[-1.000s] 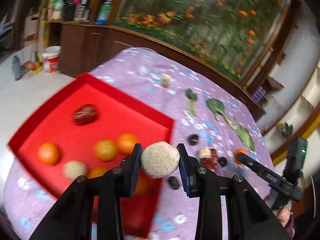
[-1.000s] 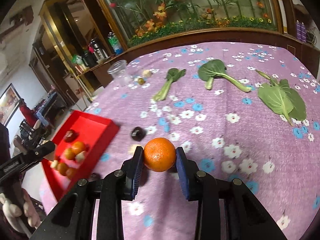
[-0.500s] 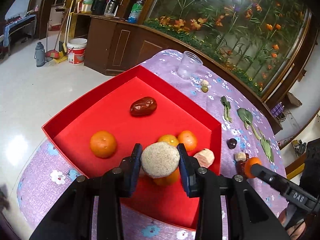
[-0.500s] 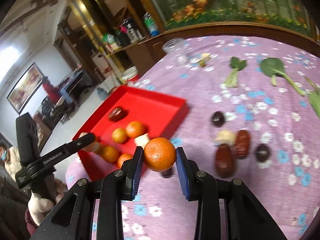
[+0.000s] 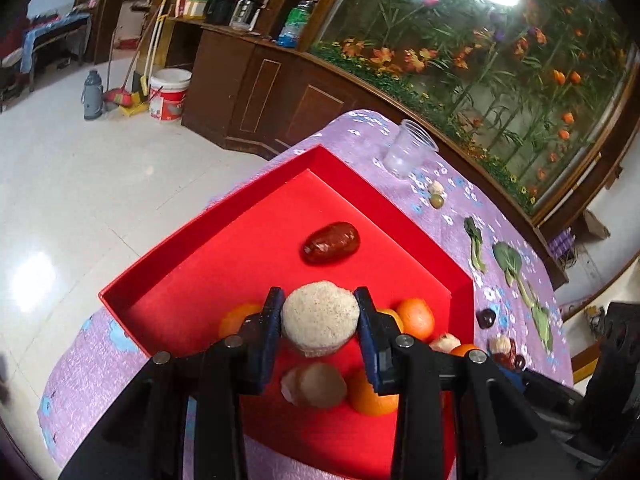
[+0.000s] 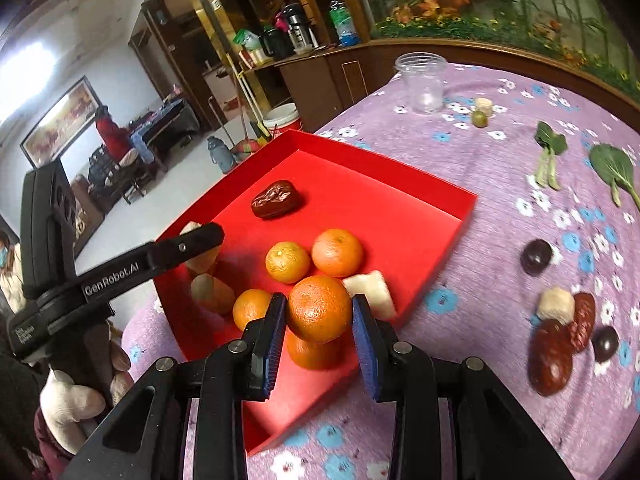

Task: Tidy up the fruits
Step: 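Carry the taro and orange into the red tray and open both grippers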

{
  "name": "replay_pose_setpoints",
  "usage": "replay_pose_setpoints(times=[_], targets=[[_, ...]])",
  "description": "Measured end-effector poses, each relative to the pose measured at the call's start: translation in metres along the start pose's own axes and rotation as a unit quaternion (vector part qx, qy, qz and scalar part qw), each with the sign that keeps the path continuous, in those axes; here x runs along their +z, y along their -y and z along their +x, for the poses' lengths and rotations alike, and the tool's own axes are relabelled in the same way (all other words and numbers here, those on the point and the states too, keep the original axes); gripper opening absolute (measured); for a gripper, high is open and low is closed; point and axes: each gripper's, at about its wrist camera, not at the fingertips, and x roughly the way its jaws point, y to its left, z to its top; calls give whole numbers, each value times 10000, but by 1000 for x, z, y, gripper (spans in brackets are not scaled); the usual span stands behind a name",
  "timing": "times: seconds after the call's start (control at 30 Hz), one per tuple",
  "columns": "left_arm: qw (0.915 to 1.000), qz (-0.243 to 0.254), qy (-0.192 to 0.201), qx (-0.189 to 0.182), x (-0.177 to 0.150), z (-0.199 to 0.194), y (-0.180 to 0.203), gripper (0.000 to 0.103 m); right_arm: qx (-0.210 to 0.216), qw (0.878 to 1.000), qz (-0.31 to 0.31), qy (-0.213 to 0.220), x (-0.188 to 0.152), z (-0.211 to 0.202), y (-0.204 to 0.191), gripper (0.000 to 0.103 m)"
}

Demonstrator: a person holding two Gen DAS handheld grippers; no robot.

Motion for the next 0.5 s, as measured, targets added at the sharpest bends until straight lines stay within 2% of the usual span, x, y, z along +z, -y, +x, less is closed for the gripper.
replay_pose_setpoints(times=[0.13,0.27,0.4,0.5], targets=[[9998,-163,48,-72,5,-1,-4,41,-268,9991,-325,99,4,11,-11,38],[9997,-185,83,-132,5,-5,-3,59,-357,9979,-483,253,4,8,-18,57],[9994,-267,59,-234,3,-11,-4,59,-426,9971,-499,376,4,-1,-20,59],[9992,-255,71,-306,1,-18,0,59,-435,9975,-278,477,0,-14,-10,59]])
